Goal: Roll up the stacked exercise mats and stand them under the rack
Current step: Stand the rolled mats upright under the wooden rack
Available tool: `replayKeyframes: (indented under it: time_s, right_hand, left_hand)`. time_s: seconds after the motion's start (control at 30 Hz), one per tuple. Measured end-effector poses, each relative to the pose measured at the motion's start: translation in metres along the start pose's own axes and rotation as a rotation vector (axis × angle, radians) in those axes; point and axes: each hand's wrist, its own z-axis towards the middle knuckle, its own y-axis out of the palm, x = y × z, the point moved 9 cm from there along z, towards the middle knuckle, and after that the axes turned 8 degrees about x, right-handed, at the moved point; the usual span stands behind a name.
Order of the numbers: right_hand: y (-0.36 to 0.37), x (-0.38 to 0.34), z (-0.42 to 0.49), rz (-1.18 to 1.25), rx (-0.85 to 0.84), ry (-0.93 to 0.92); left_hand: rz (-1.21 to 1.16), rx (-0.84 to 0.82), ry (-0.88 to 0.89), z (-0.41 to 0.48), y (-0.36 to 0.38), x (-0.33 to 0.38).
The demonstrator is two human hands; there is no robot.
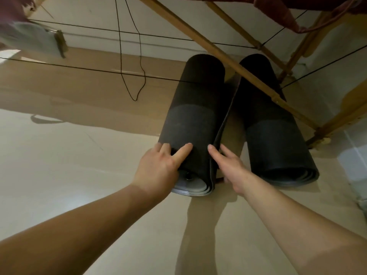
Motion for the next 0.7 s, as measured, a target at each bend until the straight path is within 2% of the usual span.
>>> replayKeyframes:
  time_s: [0.1, 0.2, 0.3, 0.4, 0.43, 0.53, 0.6, 0.7]
  right_hand:
    - [-0.021, 0.001, 0.006, -0.096, 0.139, -0.049]
    - [-0.050, -0.003, 0.004, -0.247, 0.280, -0.100]
    - [-0.050, -0.001, -0.002, -0.228, 0.210, -0.102]
    - [-0.039, -0.002, -0.006, -0.332, 0.137, -0.102]
    - [-0.036, -0.002, -0.007, -0.377, 0.129, -0.073]
    - [-0.027, 0.000, -0.008, -0.440, 0.099, 0.004]
    - [-0.023, 0.000, -0.009, -0.393, 0.093, 0.006]
    - [-0.027, 0.005, -0.004, -0.227, 0.115, 0.003]
  left_hand:
    - [-0.056, 0.006, 0.036, 0.001, 0.004, 0.018]
    - [-0.232, -0.037, 0.117, 0.002, 0.004, 0.035]
    - [-0.448, -0.075, 0.049, 0.000, 0.011, 0.033]
    - [-0.474, -0.073, -0.251, -0.010, 0.028, 0.000]
    - [-0.448, -0.085, -0.296, -0.014, 0.029, -0.008]
    - [-0.407, -0.128, -0.212, -0.012, 0.023, -0.001]
    - [-0.448, -0.133, -0.140, -0.007, 0.016, 0.016]
    - [-0.594, -0.164, -0.255, -0.003, 0.022, 0.011]
